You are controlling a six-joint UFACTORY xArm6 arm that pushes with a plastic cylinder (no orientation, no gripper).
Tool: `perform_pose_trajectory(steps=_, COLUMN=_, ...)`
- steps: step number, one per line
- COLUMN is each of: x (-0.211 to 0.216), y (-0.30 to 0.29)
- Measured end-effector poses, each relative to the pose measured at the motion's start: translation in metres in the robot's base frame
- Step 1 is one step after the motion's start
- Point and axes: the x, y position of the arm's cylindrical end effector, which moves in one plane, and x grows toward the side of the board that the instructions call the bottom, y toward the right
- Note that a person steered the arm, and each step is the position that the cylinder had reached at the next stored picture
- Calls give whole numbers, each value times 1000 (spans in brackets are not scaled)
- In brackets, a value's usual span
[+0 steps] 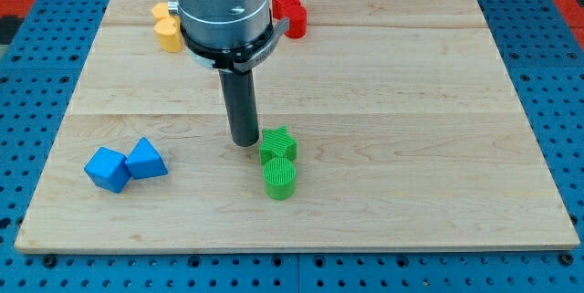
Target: Move the arm to the left of the green circle
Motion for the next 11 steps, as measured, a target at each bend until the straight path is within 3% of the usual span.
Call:
perform_pose_trajectory(steps=2, x=-17, y=3)
perform_pose_trajectory(steps=3, x=-62, y=3)
perform_pose_trajectory(steps=4, x=-56, y=3)
perform_pose_trajectory(steps=5, x=-18, y=-3)
perform_pose_trajectory(steps=6, x=-6, y=-32)
perform_pose_trajectory(steps=7, x=38, y=-71)
perform_pose_trajectory(steps=8, x=71, y=-64)
perform_pose_trajectory(steps=9, x=75, y=1)
perform_pose_trajectory(steps=11, x=83, y=10)
